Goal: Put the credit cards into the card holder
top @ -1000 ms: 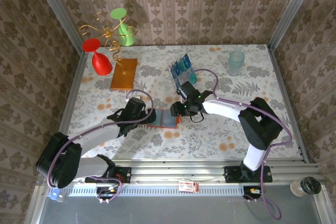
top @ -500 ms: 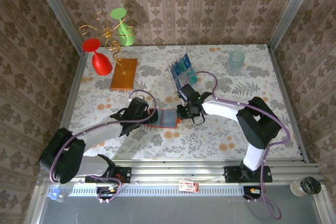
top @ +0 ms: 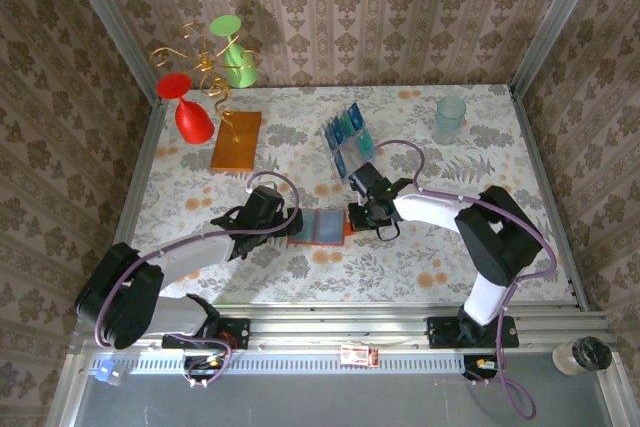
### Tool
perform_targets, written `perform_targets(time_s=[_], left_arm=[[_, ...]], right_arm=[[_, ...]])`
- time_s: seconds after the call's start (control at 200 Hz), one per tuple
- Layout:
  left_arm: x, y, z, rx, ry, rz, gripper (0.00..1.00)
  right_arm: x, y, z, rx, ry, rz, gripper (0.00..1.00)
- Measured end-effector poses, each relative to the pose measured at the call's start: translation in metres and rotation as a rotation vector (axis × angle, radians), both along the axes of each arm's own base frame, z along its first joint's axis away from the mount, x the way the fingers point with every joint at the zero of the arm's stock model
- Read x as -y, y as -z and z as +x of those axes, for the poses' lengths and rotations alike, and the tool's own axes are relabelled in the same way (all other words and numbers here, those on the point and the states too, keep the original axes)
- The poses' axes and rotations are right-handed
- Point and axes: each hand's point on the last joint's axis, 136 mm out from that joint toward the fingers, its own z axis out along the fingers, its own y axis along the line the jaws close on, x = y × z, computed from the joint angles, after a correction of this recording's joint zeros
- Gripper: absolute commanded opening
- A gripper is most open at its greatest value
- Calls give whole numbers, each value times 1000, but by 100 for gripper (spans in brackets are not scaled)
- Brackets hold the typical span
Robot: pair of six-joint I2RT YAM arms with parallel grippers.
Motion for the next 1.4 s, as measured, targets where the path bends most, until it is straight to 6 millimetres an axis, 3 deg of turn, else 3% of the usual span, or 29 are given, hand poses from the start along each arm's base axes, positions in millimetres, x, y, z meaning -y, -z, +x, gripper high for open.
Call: perform_targets(time_s=[0.155,0.3,0.4,0.555,0.685,0.86,1.075,1.305,1.4], left_arm=[[0,0,0,2,0,-1,100],[0,-1,1,3,0,-2,100],[0,-1,1,3,0,-2,100],[0,-1,1,3,2,-1,100],[2,-4,2,10,6,-1,100],[2,-16,7,37,6,4,100],[-10,-34,15,74,-38,22,100],[-19,-65,21,198,-88,-23,100],[-25,-79,21,258,-111,-66,100]], right_arm=[[18,-4,-1,9,32,-1,1],[33,-7,-3,16,53,-6,36],[38,-20,0,43,58,4,52],[48,-52,11,119,66,-8,73],[56,-87,33,227,95,-32,100],[69,-126,54,363,150,-64,100],[74,-151,68,457,211,-38,100],[46,-168,95,477,154,47,100],[29,-170,109,465,107,75,92]])
